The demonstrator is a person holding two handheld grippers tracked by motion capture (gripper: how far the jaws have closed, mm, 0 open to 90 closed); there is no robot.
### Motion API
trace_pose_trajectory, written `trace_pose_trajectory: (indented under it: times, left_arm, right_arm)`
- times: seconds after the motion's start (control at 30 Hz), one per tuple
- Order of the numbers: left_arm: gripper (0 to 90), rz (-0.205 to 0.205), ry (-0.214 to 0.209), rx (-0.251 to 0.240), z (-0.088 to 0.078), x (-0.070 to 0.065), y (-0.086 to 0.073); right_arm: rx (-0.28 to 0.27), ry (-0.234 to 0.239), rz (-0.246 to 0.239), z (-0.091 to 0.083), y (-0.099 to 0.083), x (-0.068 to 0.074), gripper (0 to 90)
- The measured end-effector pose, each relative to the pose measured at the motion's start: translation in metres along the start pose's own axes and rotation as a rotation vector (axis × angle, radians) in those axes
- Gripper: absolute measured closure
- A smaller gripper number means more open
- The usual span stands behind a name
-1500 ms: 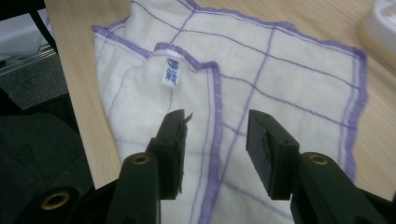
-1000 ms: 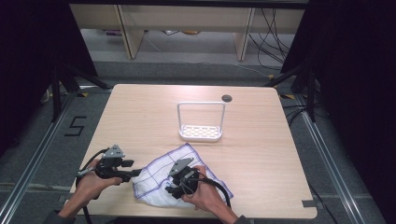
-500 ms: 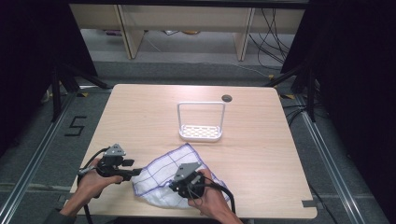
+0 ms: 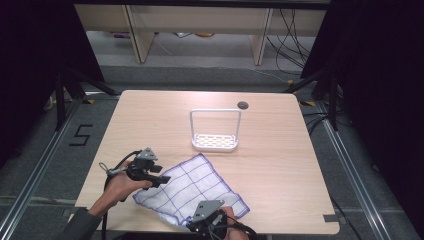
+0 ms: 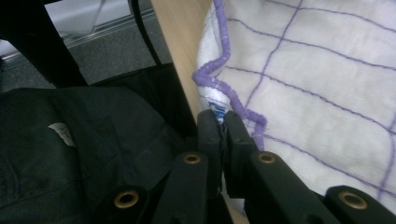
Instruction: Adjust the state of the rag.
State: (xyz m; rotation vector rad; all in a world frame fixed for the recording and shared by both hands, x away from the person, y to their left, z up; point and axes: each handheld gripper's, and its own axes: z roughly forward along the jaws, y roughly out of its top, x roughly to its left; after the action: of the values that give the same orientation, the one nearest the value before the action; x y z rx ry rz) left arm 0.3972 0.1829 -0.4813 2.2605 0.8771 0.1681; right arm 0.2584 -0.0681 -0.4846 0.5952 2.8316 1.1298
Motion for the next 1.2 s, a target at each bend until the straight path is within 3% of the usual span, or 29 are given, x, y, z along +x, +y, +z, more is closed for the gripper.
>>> trace_pose_trajectory:
  times: [0.27, 0.47, 0.57, 0.6, 0.67, 0.73, 0.77, 0.87, 0.9, 1.07, 1.2]
  left_arm:
    - [42.3, 0.052, -0.016, 0.023, 0.028, 0.001, 0.028]
    - [44.1, 0.094, -0.021, 0.065, 0.045, 0.0, 0.038]
    - [45.0, 0.093, -0.028, 0.074, 0.052, 0.0, 0.041]
    - [45.9, 0.109, -0.005, 0.081, 0.056, 0.0, 0.042]
    - [51.2, 0.134, -0.003, 0.086, 0.061, 0.0, 0.042]
    - [57.8, 0.155, -0.002, 0.074, 0.061, 0.001, 0.043]
    - [65.2, 0.163, -0.004, 0.082, 0.061, 0.002, 0.043]
    - [80.8, 0.161, 0.005, 0.07, 0.059, 0.001, 0.042]
    - [83.6, 0.191, 0.013, 0.076, 0.058, 0.0, 0.042]
    - [88.8, 0.193, 0.028, 0.042, 0.051, -0.003, 0.042]
    - [88.9, 0.17, 0.064, 0.006, 0.033, 0.008, 0.04]
  right_arm:
    - [0.006, 0.011, 0.004, 0.002, -0.001, 0.001, 88.3]
    - [0.004, 0.014, 0.006, 0.003, -0.002, 0.002, 88.3]
    - [0.0, 0.009, 0.008, 0.004, -0.002, 0.0, 88.3]
    - [0.001, 0.017, 0.017, 0.004, -0.002, 0.001, 88.3]
    - [0.008, 0.009, 0.011, 0.004, -0.002, -0.001, 88.3]
    - [0.008, 0.008, 0.01, 0.004, -0.003, -0.001, 88.3]
    - [0.008, 0.008, 0.01, 0.004, -0.003, -0.001, 88.3]
    - [0.008, 0.011, 0.009, 0.005, -0.003, -0.001, 88.3]
    - [0.008, 0.011, 0.011, 0.005, -0.003, -0.001, 88.3]
    - [0.0, 0.011, 0.012, 0.004, -0.003, -0.001, 88.3]
    - [0.002, 0.005, 0.012, 0.0, -0.004, -0.004, 88.4]
